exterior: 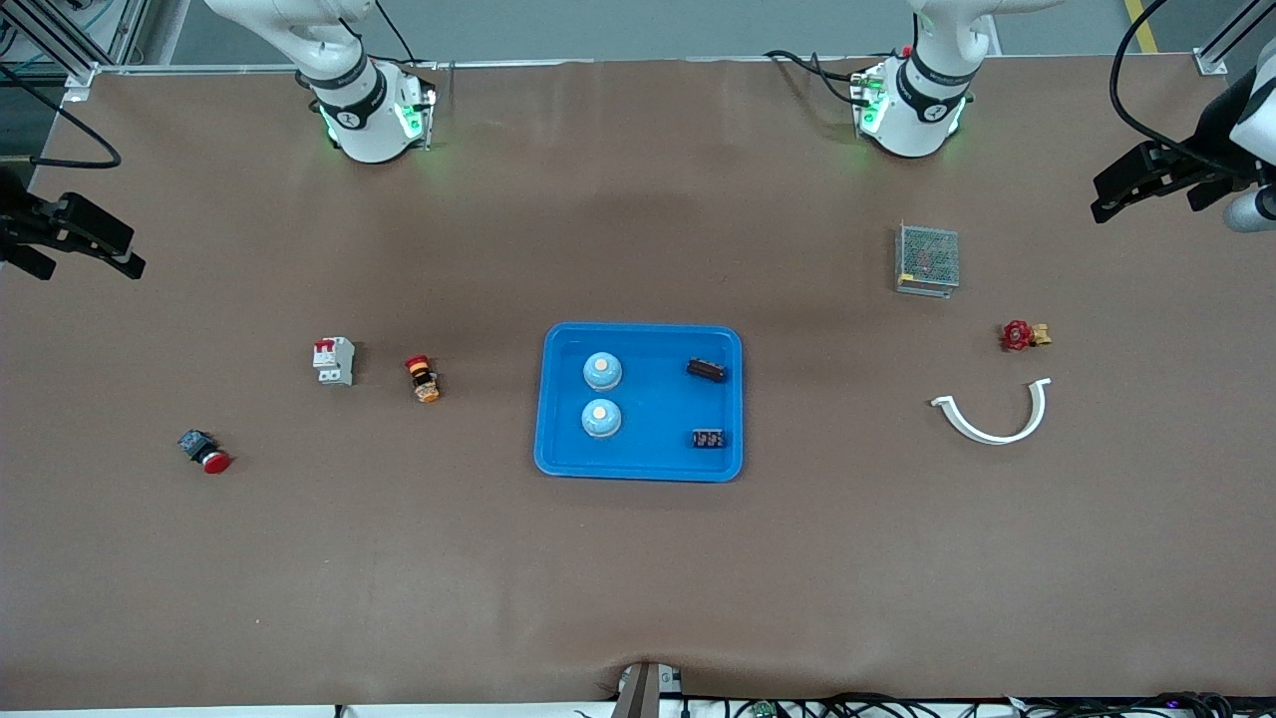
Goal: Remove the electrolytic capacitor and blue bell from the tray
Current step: 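Move the left gripper and the right gripper toward the blue tray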
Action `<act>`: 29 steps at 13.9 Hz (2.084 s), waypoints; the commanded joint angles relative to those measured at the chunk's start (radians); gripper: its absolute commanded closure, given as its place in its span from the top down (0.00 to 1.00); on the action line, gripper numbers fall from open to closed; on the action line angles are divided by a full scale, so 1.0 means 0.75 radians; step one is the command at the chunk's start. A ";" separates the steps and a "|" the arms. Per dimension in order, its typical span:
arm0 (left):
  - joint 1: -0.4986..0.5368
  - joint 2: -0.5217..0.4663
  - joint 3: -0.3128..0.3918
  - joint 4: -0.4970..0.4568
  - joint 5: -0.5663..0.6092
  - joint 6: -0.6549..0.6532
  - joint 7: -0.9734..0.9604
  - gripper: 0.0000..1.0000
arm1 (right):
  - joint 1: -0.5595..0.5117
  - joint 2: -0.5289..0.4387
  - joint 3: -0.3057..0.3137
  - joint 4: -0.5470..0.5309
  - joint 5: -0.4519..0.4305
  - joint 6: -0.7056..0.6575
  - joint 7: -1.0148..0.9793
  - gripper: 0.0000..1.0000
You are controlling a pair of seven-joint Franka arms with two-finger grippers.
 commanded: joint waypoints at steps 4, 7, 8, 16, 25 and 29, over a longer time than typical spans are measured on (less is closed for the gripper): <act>-0.020 0.048 -0.025 0.037 0.019 -0.019 -0.016 1.00 | -0.014 -0.031 0.004 -0.036 0.033 0.012 -0.017 1.00; -0.020 0.078 -0.043 0.041 0.023 -0.017 -0.042 1.00 | -0.012 -0.055 0.006 -0.120 0.057 0.087 -0.009 1.00; -0.020 0.095 -0.065 0.037 0.023 -0.017 -0.077 1.00 | -0.012 -0.084 0.006 -0.195 0.074 0.143 -0.005 1.00; -0.020 0.226 -0.207 -0.024 0.019 0.044 -0.420 1.00 | 0.088 -0.135 0.019 -0.537 0.080 0.423 0.256 1.00; -0.104 0.340 -0.362 -0.451 -0.001 0.680 -1.158 1.00 | 0.444 -0.119 0.019 -0.664 0.078 0.585 0.949 1.00; -0.218 0.465 -0.362 -0.501 0.009 0.901 -1.549 1.00 | 0.595 -0.035 0.017 -0.673 0.072 0.664 1.215 1.00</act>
